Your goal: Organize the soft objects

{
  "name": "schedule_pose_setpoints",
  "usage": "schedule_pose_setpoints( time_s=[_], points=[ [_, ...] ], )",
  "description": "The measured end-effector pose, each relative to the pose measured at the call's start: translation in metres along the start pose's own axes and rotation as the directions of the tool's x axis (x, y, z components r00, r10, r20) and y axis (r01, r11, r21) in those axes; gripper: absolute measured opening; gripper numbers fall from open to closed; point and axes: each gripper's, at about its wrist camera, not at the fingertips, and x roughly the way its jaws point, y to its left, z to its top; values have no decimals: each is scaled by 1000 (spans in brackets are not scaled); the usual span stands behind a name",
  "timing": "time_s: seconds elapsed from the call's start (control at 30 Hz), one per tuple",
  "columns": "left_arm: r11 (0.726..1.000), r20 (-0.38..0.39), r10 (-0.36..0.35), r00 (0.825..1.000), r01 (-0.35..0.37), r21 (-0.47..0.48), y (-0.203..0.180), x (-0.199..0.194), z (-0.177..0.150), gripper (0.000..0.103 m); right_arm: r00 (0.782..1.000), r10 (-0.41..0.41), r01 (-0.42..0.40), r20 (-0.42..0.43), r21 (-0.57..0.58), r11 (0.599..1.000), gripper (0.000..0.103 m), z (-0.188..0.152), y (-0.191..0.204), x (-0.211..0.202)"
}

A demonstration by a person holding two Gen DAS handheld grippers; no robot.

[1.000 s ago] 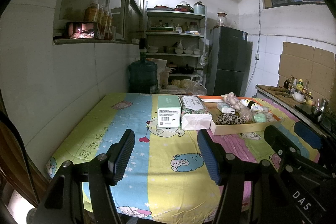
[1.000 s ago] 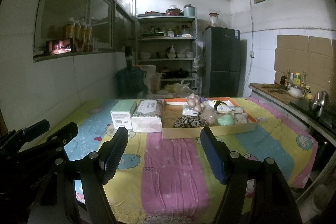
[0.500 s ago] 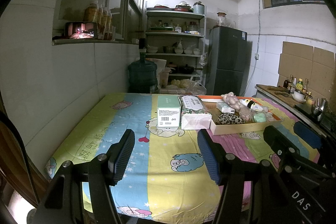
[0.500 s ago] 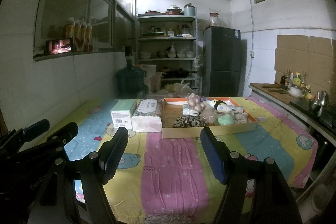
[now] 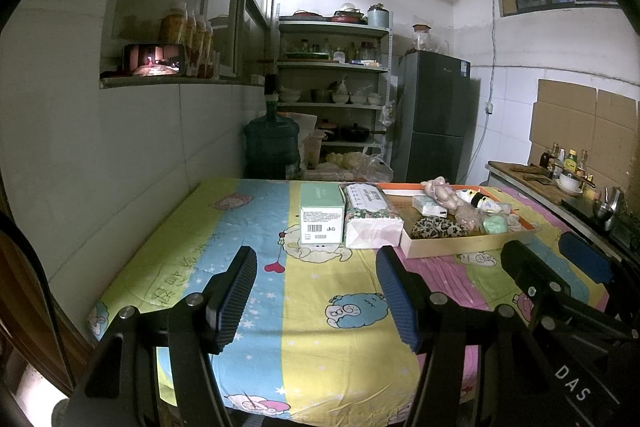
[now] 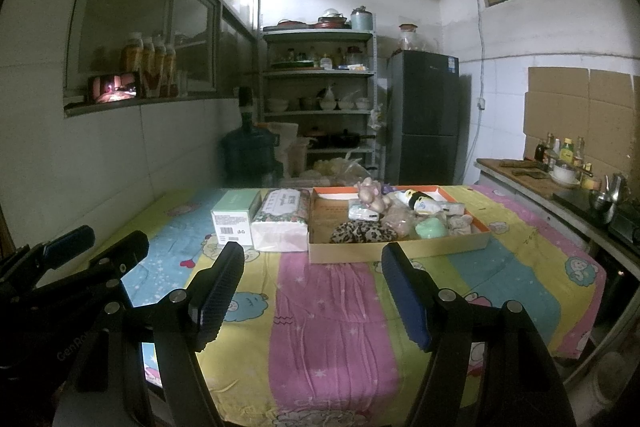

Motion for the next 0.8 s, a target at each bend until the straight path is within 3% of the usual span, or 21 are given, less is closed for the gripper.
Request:
schedule_pose_setpoints(
  time_s=[0.8],
  points=[
    [1000, 5, -11, 1000, 11, 3, 2, -4, -4, 62, 1000, 0, 0, -1, 2, 1000, 73, 0, -1, 0]
  ],
)
